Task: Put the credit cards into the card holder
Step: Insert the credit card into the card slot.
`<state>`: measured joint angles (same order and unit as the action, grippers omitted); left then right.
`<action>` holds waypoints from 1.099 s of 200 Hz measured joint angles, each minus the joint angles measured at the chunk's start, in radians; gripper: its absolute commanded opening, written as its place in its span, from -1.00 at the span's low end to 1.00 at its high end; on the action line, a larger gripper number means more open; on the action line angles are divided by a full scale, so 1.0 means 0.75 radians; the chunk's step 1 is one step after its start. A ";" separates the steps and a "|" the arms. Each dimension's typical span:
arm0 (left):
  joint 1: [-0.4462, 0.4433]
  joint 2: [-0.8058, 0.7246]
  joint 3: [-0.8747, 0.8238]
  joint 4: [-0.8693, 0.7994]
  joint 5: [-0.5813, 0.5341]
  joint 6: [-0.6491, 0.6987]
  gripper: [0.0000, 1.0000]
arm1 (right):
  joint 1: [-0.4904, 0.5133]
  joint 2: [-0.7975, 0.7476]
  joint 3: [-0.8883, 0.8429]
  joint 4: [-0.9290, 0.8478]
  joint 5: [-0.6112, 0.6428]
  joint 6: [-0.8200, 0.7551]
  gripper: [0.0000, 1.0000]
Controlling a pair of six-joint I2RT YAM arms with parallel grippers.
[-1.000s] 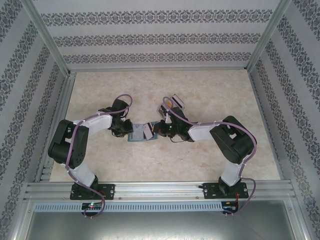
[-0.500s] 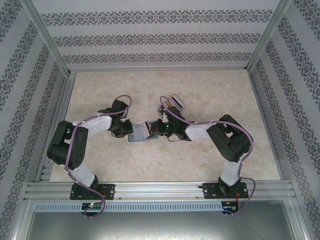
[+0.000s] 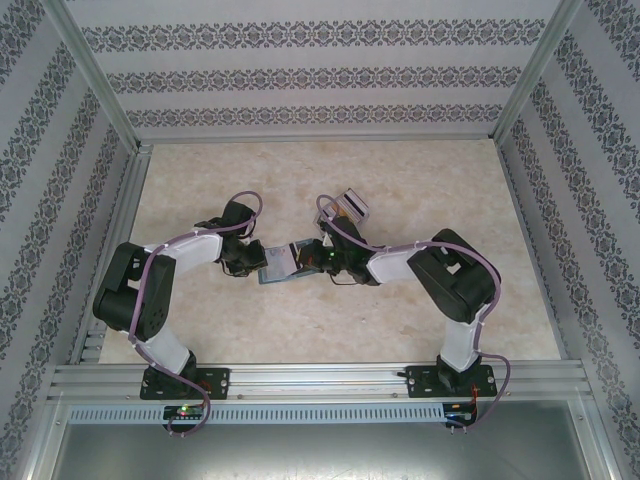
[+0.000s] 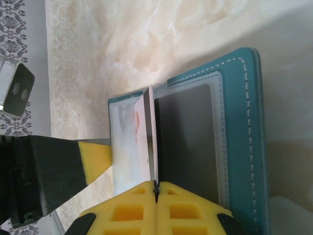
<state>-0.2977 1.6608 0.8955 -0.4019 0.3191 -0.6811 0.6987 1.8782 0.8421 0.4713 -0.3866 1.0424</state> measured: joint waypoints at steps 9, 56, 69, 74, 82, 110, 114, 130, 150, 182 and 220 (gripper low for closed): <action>0.002 -0.001 0.000 0.001 0.003 -0.001 -0.67 | 0.000 0.006 0.000 0.005 0.001 0.001 -0.95; 0.007 -0.001 -0.003 0.005 0.014 -0.003 -0.67 | 0.010 0.011 0.000 0.012 0.012 0.002 -0.95; 0.007 -0.001 -0.003 0.005 0.015 -0.006 -0.67 | 0.015 0.010 0.001 0.012 0.021 -0.001 -0.95; 0.007 -0.001 -0.003 0.005 0.016 -0.006 -0.68 | 0.018 0.010 0.001 0.012 0.024 -0.002 -0.95; 0.007 -0.001 -0.003 0.006 0.016 -0.006 -0.67 | 0.022 0.010 0.001 0.012 0.033 -0.003 -0.95; 0.007 -0.001 -0.009 0.014 0.017 -0.008 -0.68 | 0.060 0.010 0.022 -0.042 0.081 -0.043 -0.90; 0.008 -0.002 -0.010 0.016 0.017 -0.008 -0.68 | 0.066 0.010 0.030 -0.054 0.088 -0.052 -0.90; 0.008 -0.004 -0.015 0.023 0.017 -0.011 -0.68 | 0.092 0.010 0.060 -0.099 0.113 -0.078 -0.89; 0.008 -0.007 -0.020 0.030 0.017 -0.011 -0.68 | 0.102 0.010 0.075 -0.130 0.126 -0.099 -0.84; 0.008 -0.009 -0.023 0.034 0.019 -0.011 -0.68 | 0.102 0.010 0.085 -0.162 0.127 -0.114 -0.74; 0.007 -0.009 -0.025 0.037 0.026 -0.011 -0.68 | 0.105 -0.023 0.085 -0.264 0.152 -0.174 -0.50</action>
<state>-0.2924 1.6539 0.8768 -0.3744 0.3389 -0.6895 0.7773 1.8610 0.9058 0.2729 -0.2729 0.9115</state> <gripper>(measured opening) 0.160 0.225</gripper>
